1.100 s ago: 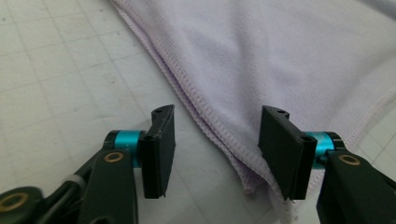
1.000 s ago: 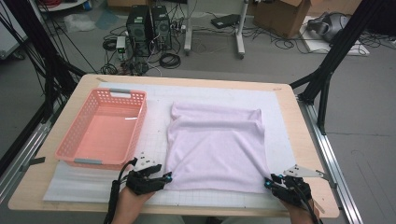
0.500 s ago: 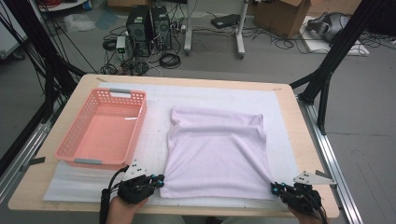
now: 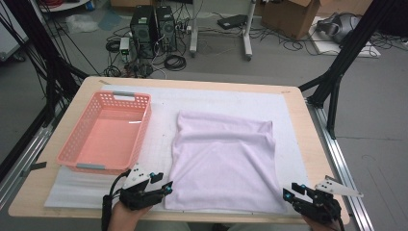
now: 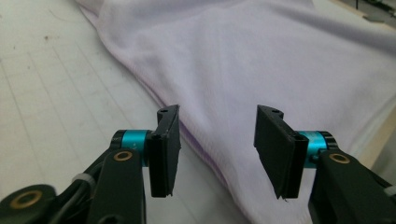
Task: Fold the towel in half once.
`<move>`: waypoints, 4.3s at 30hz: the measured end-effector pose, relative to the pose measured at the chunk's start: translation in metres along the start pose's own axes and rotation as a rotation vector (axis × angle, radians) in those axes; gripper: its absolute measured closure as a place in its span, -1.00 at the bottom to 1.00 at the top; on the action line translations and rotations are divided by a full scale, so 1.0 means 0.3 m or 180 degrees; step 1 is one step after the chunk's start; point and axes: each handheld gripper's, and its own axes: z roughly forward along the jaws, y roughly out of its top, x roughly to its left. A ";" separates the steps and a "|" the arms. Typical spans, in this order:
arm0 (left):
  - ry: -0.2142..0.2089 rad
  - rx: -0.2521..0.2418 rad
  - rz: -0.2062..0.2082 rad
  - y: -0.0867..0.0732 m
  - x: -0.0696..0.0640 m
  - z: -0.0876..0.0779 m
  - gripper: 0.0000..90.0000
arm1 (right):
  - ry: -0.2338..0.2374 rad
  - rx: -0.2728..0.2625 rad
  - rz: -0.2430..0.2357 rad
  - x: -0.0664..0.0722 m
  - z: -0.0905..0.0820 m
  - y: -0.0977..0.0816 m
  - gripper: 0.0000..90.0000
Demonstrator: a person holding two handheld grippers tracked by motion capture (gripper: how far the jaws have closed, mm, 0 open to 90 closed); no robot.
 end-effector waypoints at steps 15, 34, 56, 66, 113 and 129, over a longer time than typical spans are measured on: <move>-0.0112 0.0396 -0.0215 0.028 0.066 0.184 -0.07 | -0.0156 0.0275 -0.0104 -0.001 0.213 0.064 0.23; -0.0150 0.0405 -0.0171 -0.013 0.020 0.093 0.89 | 0.0053 0.0500 -0.0100 -0.003 0.126 0.006 0.90; -0.0114 -0.0044 -0.0228 0.219 0.172 0.236 0.05 | -0.0045 -0.0211 -0.0073 -0.100 0.152 0.163 0.41; 0.0208 0.0034 -0.0294 0.344 0.297 0.401 0.05 | -0.0183 0.0026 -0.0009 -0.223 0.374 0.339 0.42; 0.0808 0.0099 -0.0554 0.373 0.398 0.599 0.88 | -0.0471 0.0198 0.0000 -0.329 0.605 0.392 0.95; 0.0843 -0.0242 -0.0556 0.400 0.430 0.509 0.10 | -0.0569 -0.0182 0.0176 -0.311 0.680 0.524 0.38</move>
